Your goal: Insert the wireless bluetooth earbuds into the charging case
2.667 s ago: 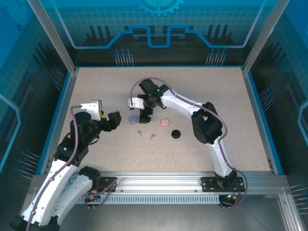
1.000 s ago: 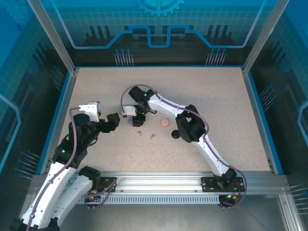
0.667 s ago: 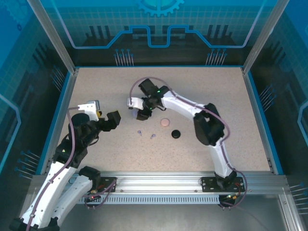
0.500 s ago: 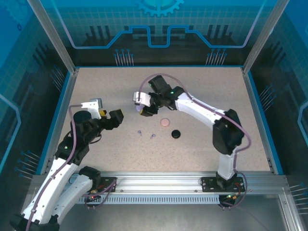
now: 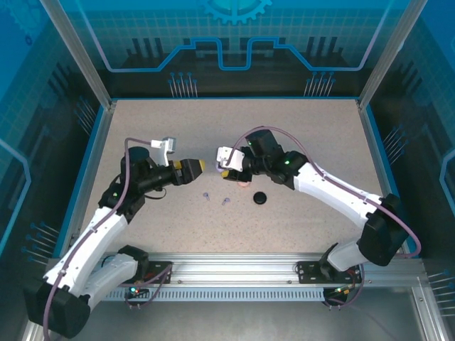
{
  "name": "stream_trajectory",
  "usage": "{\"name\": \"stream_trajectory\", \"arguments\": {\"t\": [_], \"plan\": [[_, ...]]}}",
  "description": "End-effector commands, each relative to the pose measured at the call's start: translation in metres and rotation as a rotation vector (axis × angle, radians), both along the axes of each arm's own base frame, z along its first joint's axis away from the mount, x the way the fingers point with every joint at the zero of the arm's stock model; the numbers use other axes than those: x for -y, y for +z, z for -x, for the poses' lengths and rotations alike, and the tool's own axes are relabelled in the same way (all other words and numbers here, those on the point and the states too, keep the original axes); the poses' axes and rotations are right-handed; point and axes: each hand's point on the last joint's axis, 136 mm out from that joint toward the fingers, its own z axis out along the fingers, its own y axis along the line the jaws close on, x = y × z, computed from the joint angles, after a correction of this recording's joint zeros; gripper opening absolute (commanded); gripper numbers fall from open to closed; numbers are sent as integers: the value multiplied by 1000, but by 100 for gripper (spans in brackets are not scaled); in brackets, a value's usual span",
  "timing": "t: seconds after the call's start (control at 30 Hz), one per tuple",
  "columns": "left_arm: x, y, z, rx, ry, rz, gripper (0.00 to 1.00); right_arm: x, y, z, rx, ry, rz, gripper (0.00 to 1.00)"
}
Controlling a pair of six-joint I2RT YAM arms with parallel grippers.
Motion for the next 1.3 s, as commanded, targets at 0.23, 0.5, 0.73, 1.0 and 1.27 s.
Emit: {"name": "stream_trajectory", "arguments": {"t": [0.23, 0.5, 0.73, 1.0, 1.27], "plan": [[27, 20, 2, 2, -155, 170, 83, -15, 20, 17, 59, 26, -71, 45], [30, 5, -1, -43, -161, 154, 82, -22, 37, 25, 75, 59, -119, 45], [39, 4, 1, -47, -216, 162, 75, -27, 46, 26, 87, 67, -142, 45], [49, 0, 3, -71, -270, 166, 64, -29, 50, 21, 105, 60, -145, 46], [56, -1, 3, -84, -294, 163, 50, -30, 48, 20, 104, 60, -133, 46]]}}
